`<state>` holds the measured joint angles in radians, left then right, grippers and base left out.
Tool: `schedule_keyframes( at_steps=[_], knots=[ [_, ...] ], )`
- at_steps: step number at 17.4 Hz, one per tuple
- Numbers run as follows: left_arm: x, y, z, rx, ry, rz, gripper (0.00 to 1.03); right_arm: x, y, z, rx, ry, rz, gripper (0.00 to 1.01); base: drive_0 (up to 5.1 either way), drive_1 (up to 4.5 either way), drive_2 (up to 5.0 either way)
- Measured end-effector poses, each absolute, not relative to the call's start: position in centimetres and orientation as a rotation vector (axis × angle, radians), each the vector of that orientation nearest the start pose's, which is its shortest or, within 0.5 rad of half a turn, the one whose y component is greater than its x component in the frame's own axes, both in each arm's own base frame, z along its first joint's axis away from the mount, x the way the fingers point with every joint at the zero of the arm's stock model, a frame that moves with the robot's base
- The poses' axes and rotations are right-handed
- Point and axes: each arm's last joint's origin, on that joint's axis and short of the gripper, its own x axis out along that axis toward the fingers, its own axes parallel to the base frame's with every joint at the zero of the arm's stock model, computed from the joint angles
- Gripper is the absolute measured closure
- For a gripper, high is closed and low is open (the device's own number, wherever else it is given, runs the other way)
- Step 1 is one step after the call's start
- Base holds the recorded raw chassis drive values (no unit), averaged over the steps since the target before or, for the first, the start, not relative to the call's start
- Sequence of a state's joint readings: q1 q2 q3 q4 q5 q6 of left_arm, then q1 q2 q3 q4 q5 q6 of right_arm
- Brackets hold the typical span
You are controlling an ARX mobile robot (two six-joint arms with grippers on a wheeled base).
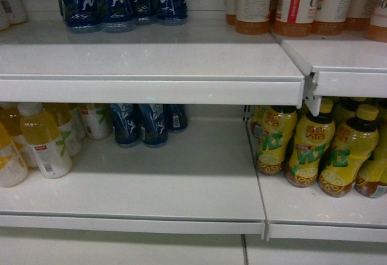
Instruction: Move water from second to third shelf
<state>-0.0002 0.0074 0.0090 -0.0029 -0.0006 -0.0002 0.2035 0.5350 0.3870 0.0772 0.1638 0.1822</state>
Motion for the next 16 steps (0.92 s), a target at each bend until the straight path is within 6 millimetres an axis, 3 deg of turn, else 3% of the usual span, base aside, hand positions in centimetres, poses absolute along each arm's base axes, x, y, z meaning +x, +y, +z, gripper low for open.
schedule_keyframes(
  at_steps=[16],
  knots=[
    [9.76,0.0,16.55,0.0,0.003,0.0,0.05,13.82,2.36,25.43,0.169,0.075,0.033,0.6,-4.6,2.2,2.2]
  ],
)
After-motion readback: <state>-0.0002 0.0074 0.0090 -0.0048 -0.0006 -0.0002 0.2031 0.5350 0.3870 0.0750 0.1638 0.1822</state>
